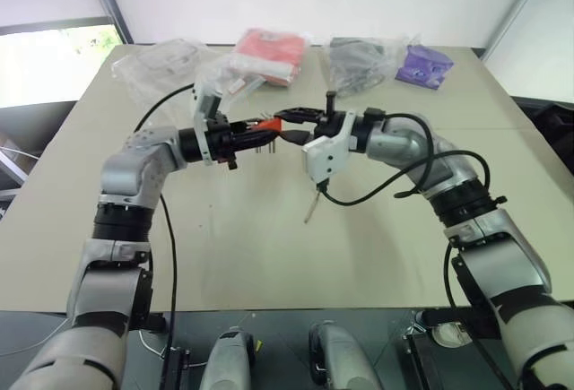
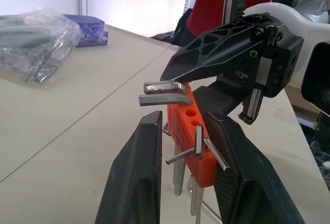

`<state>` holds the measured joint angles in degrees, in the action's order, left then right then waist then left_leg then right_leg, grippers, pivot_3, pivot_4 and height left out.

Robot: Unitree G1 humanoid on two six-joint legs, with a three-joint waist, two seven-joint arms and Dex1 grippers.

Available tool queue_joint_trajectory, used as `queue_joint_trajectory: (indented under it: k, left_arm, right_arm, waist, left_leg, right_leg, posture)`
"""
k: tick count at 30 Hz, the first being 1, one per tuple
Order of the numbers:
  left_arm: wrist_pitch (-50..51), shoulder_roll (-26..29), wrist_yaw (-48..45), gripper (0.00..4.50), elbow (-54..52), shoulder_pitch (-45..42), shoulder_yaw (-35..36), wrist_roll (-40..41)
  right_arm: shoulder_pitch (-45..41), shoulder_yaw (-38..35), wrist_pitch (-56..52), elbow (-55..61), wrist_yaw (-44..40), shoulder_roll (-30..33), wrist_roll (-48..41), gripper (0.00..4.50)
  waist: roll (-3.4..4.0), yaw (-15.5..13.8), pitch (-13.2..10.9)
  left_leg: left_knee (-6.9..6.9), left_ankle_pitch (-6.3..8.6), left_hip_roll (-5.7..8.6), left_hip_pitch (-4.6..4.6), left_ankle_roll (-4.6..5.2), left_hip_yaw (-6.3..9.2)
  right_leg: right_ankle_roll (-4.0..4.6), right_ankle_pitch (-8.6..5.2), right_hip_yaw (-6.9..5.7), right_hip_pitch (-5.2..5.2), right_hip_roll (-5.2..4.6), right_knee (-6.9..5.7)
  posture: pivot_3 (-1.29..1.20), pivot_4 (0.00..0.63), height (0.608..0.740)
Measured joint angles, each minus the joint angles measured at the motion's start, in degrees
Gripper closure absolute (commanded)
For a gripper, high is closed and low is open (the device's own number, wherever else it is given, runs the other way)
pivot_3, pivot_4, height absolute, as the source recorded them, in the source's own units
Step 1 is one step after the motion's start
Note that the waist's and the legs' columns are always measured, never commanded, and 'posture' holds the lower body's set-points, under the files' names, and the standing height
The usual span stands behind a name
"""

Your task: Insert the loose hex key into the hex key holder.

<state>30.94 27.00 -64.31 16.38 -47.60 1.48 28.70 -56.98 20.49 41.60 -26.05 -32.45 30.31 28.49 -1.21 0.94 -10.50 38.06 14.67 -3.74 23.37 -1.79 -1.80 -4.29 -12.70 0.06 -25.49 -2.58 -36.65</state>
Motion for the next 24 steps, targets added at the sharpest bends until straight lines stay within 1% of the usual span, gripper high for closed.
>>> queue_joint_trajectory:
  k: [1, 14, 16, 17, 18, 21, 24]
  left_arm:
    - [-0.1, 0.0, 0.4, 4.46, 0.2, 0.0, 0.1, 0.0]
    - [-0.5, -0.3, 0.7, 4.46, 0.3, 0.6, -0.1, -0.1]
    - [-0.5, -0.3, 0.5, 4.5, 0.3, 0.8, -0.3, -0.1]
    - [-0.6, -0.3, 0.6, 4.5, 0.4, 0.8, -0.3, -0.1]
    - [-0.6, 0.0, 0.7, 4.5, 0.5, 0.9, -0.2, -0.2]
    - [-0.8, 0.7, 0.4, 4.5, 0.3, 1.1, -0.2, -0.3]
    - [-0.5, 2.7, -1.1, 4.5, -0.7, 3.1, -0.2, -0.3]
  right_arm:
    - [0.0, 0.0, -0.1, 0.0, 0.0, 0.0, 0.0, 3.48]
    - [1.3, 0.0, -1.4, 1.8, -0.3, 0.2, -0.1, 3.48]
    - [2.0, -0.2, -1.5, 2.4, -0.7, 0.3, -0.5, 2.45]
    - [2.5, -0.2, -1.3, 2.8, -1.1, 0.5, -0.8, 2.09]
    - [2.9, 0.0, -1.1, 3.4, -1.7, 0.5, -1.3, 1.6]
    - [3.4, 0.7, -1.5, 4.6, -3.0, 0.8, -1.6, 0.04]
    - [4.7, 1.2, -7.6, 6.8, -6.3, 4.6, 1.0, 0.04]
  waist:
    - [0.0, 0.0, 0.0]
    - [0.0, 0.0, 0.0]
    - [0.0, 0.0, 0.0]
    - [0.0, 0.0, 0.0]
    - [0.0, 0.0, 0.0]
    - [0.0, 0.0, 0.0]
    - [0.0, 0.0, 0.0]
  left_leg:
    - [0.0, 0.0, 0.0, 0.0, 0.0, 0.0]
    - [0.0, 0.0, 0.0, 0.0, 0.0, 0.0]
    - [0.0, 0.0, 0.0, 0.0, 0.0, 0.0]
    - [0.0, 0.0, 0.0, 0.0, 0.0, 0.0]
    - [0.0, 0.0, 0.0, 0.0, 0.0, 0.0]
    - [0.0, 0.0, 0.0, 0.0, 0.0, 0.0]
    - [0.0, 0.0, 0.0, -0.01, 0.0, 0.0]
  right_leg:
    - [0.0, 0.0, 0.0, 0.0, 0.0, 0.0]
    - [0.0, 0.0, 0.0, 0.01, 0.0, 0.0]
    - [0.0, 0.0, 0.0, 0.01, 0.0, 0.0]
    - [0.0, 0.0, 0.0, 0.01, 0.0, 0.0]
    - [0.0, 0.0, 0.0, 0.01, 0.0, 0.0]
    - [0.0, 0.0, 0.0, 0.01, 0.0, 0.0]
    - [0.01, 0.0, 0.0, 0.01, 0.0, 0.0]
  posture:
    - [0.0, 0.15, 0.739]
    - [0.0, 0.15, 0.739]
    - [0.0, 0.15, 0.739]
    - [0.0, 0.15, 0.739]
    - [0.0, 0.15, 0.739]
    - [0.0, 0.15, 0.739]
    - [0.0, 0.15, 0.739]
